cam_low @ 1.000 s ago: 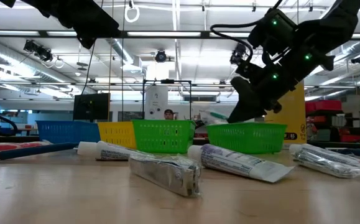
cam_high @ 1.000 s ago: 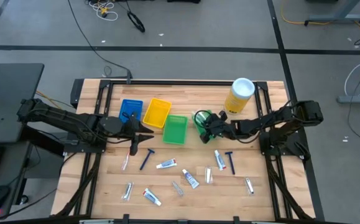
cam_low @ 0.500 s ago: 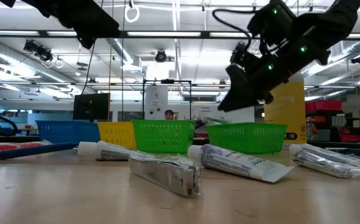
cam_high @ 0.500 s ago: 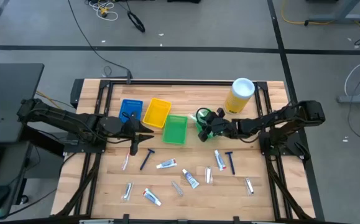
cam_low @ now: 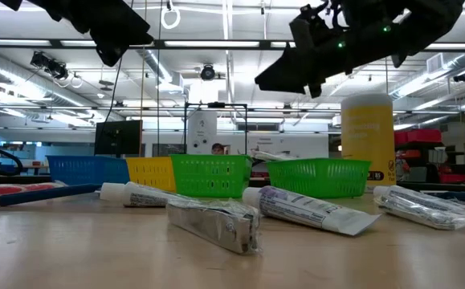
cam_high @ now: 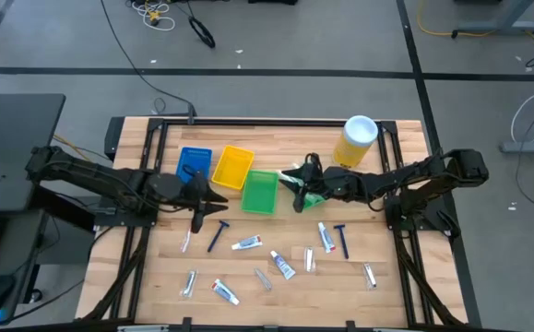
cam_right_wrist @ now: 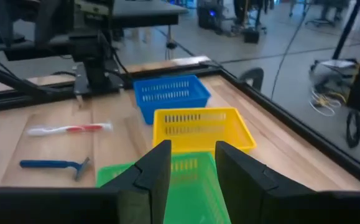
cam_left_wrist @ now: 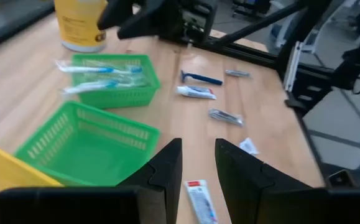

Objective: Pick & Place Travel size toiletries
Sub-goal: Put the red toothbrush into the right green bin

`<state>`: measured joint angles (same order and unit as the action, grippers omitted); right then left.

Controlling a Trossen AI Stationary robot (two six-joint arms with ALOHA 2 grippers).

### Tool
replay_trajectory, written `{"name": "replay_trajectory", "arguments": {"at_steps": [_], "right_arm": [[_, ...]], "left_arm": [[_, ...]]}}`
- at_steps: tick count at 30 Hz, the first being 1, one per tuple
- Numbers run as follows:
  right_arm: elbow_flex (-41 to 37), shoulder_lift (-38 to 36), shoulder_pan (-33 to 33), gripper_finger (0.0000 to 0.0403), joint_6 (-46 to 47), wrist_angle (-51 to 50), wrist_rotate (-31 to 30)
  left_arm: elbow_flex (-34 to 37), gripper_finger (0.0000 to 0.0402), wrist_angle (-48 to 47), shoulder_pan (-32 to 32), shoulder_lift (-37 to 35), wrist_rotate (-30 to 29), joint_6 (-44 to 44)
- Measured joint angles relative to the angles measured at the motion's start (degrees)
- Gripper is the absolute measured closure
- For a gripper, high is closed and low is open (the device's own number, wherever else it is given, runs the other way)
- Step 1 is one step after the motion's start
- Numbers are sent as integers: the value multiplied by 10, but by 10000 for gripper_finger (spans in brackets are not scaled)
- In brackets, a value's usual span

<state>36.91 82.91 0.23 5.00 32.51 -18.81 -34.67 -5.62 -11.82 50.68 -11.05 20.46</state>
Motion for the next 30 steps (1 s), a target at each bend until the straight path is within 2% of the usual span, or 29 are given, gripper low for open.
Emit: {"name": "replay_trajectory", "arguments": {"at_steps": [5, 9, 11, 13, 18, 20, 27, 30], "right_arm": [[0, 0, 0, 268, -4, 1, 9], [0, 0, 0, 268, -4, 0, 9], [0, 0, -1, 268, -4, 0, 9], [0, 0, -2, 268, -4, 0, 9], [0, 0, -2, 268, -4, -1, 9], [0, 0, -2, 268, -4, -1, 9], [0, 0, -2, 268, -9, -6, 9], [0, 0, -2, 268, -16, -7, 9]], "left_arm": [[-3, 297, -1, -14, 22, -33, 4], [-35, 297, -25, -38, 64, -120, -23], [-66, 297, -71, -47, 91, -170, -24], [-103, 297, -147, -50, 118, -182, 4], [-174, 296, -359, -50, 176, -167, 122], [-183, 291, -414, -51, 193, -166, 163], [-173, 245, -511, -49, 225, -85, 275], [-158, 220, -509, -49, 228, -82, 302]]}}
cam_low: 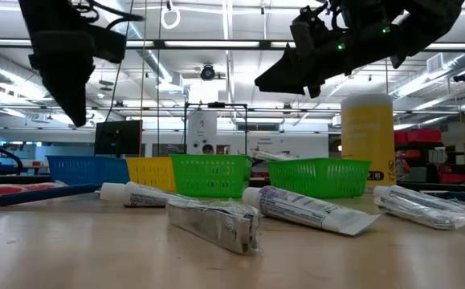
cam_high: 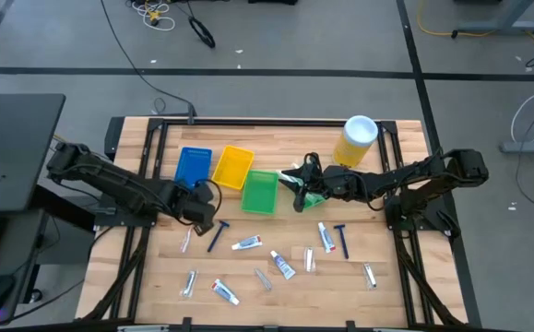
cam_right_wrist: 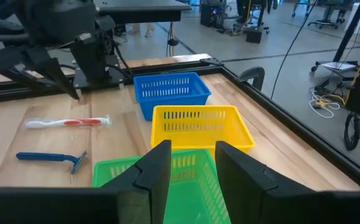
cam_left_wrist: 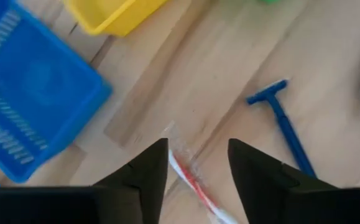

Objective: Pick & Place Travel size toiletries
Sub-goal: Put the red toothbrush into the right green bin

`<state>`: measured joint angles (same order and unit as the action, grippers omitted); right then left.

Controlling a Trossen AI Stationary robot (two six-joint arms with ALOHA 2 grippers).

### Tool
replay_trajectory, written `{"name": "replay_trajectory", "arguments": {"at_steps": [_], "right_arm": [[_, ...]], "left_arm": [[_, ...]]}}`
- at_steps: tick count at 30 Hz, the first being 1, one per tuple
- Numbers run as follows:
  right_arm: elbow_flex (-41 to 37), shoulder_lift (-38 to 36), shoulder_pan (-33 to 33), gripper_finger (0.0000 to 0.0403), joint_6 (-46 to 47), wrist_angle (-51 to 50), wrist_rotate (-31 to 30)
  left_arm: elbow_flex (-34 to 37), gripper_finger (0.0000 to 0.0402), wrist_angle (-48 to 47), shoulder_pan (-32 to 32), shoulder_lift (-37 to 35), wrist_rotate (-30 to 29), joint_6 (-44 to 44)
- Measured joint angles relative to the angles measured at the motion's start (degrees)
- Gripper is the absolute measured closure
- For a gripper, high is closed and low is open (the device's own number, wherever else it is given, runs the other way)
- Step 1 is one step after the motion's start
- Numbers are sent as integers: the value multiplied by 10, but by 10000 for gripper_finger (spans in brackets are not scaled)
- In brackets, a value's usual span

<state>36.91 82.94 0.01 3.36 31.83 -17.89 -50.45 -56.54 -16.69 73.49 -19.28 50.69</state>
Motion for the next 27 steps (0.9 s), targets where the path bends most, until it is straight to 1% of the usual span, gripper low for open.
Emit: {"name": "replay_trajectory", "arguments": {"at_steps": [3, 5, 7, 10, 13, 21, 24, 27], "right_arm": [[0, 0, 0, 268, 0, 0, 0], [0, 0, 0, 268, 0, -1, 0], [0, 0, 0, 268, 0, -4, 0], [0, 0, 0, 268, 0, -11, 0], [0, 0, 0, 268, 0, -14, 0], [0, 0, 0, 268, 0, -20, 0], [0, 0, 0, 268, 0, -20, -1], [0, 0, 0, 268, 0, -20, -16]], "left_arm": [[4, 201, 6, 4, 7, -4, 69], [7, 194, 3, 4, 4, -3, 136], [16, 192, 4, 4, 5, -1, 195], [38, 194, 6, 1, 5, 8, 249], [63, 199, 15, -5, 5, 31, 265], [123, 204, 141, -11, 5, 61, 257], [128, 204, 127, -11, 5, 63, 268], [129, 204, 115, -11, 5, 61, 279]]}}
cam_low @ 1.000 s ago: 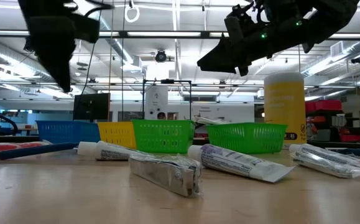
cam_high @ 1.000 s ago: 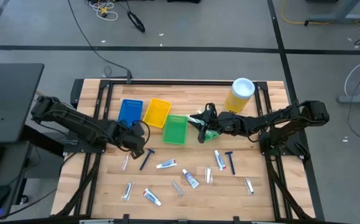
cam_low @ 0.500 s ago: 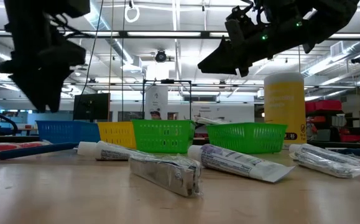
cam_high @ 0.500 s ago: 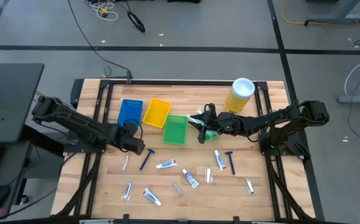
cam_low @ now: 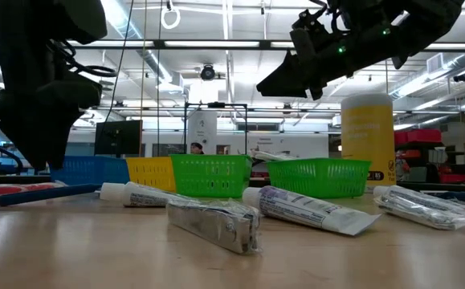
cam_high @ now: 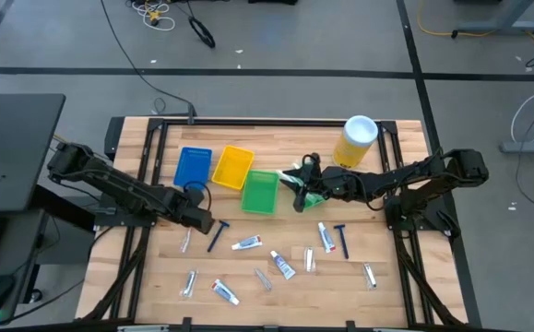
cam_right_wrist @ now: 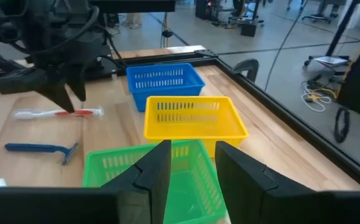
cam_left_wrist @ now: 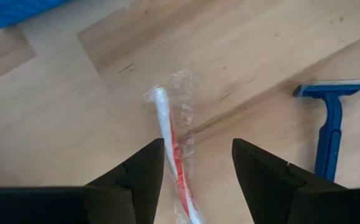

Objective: Pick & Place Travel size toiletries
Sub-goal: Put the red toothbrush into the right green bin

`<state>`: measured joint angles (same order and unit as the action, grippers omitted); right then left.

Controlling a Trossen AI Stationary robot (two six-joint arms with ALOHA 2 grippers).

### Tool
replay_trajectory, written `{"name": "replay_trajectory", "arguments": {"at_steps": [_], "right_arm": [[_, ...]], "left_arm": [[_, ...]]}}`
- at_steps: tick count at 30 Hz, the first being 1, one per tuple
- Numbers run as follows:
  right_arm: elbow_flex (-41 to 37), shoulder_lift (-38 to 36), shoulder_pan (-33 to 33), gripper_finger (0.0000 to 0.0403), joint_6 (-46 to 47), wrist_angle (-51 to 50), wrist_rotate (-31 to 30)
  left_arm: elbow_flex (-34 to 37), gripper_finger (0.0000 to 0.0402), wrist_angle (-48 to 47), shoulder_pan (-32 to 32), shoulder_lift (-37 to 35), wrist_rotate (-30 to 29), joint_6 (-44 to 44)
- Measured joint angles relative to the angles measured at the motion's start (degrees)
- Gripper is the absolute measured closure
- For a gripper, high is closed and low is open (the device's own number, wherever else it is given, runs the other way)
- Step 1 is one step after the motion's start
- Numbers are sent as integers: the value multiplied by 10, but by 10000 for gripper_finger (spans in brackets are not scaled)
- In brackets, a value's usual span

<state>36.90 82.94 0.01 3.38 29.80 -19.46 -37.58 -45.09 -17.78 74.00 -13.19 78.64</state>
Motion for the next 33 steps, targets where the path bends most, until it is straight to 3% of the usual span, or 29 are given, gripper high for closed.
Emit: {"name": "replay_trajectory", "arguments": {"at_steps": [25, 33], "right_arm": [[0, 0, 1, 268, 2, 17, -11], [0, 0, 1, 268, 2, 23, -10]], "left_arm": [[0, 205, 11, -5, 68, 21, 2], [20, 230, 32, -5, 68, 28, 16]]}}
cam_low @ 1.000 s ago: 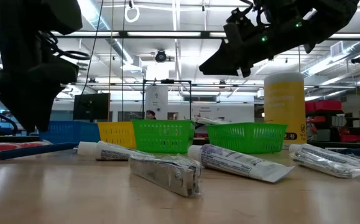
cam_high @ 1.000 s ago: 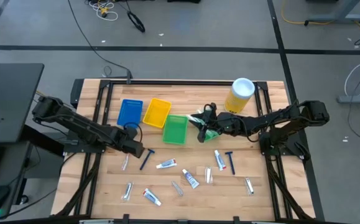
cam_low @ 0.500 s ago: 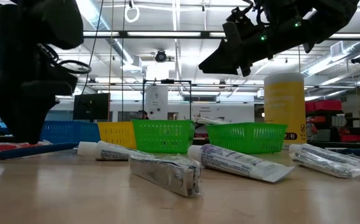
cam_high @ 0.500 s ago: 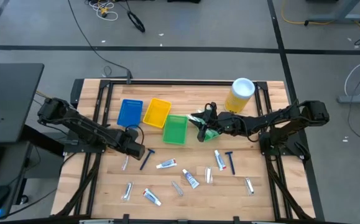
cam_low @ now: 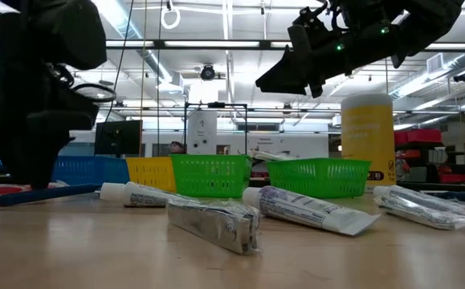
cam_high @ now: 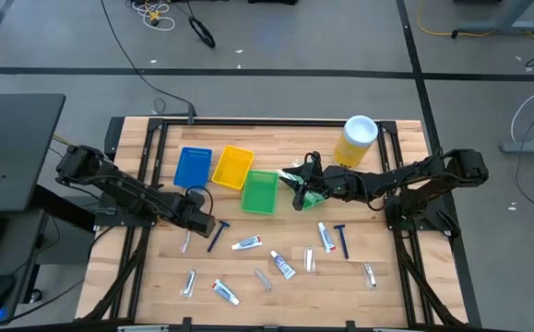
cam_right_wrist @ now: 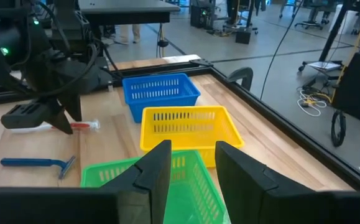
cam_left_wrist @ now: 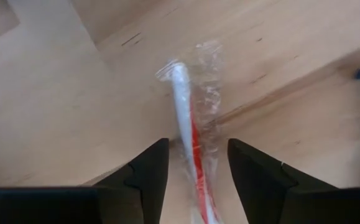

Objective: Pick & Place Travel size toiletries
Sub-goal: Put the red toothbrush into the right green bin

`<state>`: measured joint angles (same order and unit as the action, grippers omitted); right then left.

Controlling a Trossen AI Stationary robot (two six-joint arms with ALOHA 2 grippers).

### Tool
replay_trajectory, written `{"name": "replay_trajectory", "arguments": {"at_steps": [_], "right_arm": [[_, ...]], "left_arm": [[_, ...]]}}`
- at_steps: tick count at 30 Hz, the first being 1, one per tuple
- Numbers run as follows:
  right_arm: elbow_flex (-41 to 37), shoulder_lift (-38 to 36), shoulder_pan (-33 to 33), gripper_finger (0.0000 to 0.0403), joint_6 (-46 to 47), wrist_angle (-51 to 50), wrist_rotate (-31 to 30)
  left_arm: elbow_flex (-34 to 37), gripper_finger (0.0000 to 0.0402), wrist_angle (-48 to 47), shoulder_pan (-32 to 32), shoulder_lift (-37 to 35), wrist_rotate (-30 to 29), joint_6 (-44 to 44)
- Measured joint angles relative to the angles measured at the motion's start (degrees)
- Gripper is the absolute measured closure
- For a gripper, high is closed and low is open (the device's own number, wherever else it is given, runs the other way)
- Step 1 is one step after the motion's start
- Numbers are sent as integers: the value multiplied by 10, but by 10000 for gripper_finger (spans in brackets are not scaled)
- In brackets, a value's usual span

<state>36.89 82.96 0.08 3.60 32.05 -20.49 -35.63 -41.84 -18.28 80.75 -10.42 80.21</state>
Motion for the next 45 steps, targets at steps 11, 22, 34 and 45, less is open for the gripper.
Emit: {"name": "replay_trajectory", "arguments": {"at_steps": [11, 22, 34, 45], "right_arm": [[0, 0, 0, 268, 0, 0, 0], [0, 0, 0, 268, 0, 1, 0], [0, 0, 0, 268, 1, 4, 0], [0, 0, 0, 268, 22, 16, 53]], "left_arm": [[33, 260, 35, -2, -8, 2, -14], [33, 376, 44, -2, -8, -7, -22], [-47, 375, 52, -5, -45, -124, -110], [-137, 373, 128, 0, -106, -288, -332]]}}
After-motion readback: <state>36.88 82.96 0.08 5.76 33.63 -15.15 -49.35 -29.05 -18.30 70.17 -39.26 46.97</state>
